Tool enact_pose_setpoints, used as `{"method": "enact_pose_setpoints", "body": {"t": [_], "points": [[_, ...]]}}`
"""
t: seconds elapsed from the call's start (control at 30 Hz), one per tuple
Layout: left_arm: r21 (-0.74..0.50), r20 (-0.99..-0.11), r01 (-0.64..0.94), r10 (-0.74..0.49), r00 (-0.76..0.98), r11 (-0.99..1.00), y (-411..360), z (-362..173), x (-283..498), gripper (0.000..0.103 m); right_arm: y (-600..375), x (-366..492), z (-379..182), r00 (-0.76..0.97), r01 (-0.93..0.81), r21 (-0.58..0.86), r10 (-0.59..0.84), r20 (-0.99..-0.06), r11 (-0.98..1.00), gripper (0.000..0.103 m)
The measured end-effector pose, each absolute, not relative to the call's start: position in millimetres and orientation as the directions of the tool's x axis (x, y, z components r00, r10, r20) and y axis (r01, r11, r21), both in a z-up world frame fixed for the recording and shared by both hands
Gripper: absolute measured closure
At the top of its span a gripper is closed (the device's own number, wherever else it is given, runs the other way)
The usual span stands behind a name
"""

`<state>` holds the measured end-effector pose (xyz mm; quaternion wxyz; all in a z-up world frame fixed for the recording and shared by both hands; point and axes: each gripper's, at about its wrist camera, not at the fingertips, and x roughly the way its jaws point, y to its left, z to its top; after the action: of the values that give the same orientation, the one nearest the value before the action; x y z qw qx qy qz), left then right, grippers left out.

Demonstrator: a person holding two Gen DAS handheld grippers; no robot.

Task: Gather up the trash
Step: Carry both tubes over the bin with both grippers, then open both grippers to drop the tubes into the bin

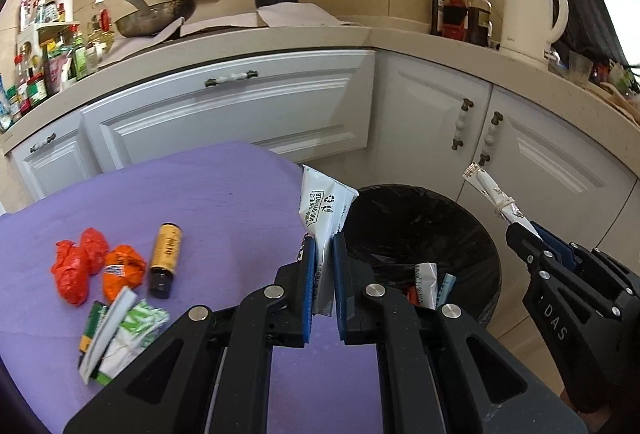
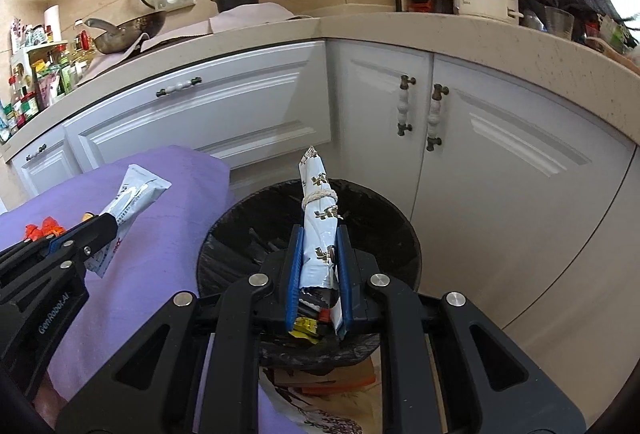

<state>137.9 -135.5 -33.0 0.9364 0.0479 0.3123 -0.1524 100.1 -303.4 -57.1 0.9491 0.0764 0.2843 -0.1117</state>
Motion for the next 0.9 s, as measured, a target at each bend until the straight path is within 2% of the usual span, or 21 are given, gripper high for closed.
{"method": "enact_pose_setpoints", "body": {"t": [0.4, 0.7, 0.77, 0.8, 0.9], "points": [[0.020, -0.643, 0.333, -0.243, 0.726, 0.943, -165, -51, 158, 0.093, -323, 113, -70, 0.801, 0.277, 0.082, -0.183, -0.571, 0.957, 0.087], [0.036, -0.643, 0.348, -0.245, 0.726, 0.937, -179, -55, 167, 0.093, -336, 129, -80, 0.796, 0.283, 0.087, -0.184, -0.577, 0.955, 0.086], [0.043, -0.644, 0.358, -0.248, 0.724, 0.933, -183, -57, 169, 0.091, -338, 132, -83, 0.796, 0.282, 0.095, -0.177, -0.579, 0.955, 0.083], [0.045, -0.645, 0.362, -0.249, 0.722, 0.931, -184, -57, 170, 0.090, -339, 133, -84, 0.795, 0.283, 0.097, -0.177, -0.581, 0.954, 0.074], [0.050, -0.648, 0.371, -0.252, 0.719, 0.927, -186, -57, 171, 0.076, -338, 133, -84, 0.793, 0.288, 0.092, -0.183, -0.581, 0.953, 0.072]]}}
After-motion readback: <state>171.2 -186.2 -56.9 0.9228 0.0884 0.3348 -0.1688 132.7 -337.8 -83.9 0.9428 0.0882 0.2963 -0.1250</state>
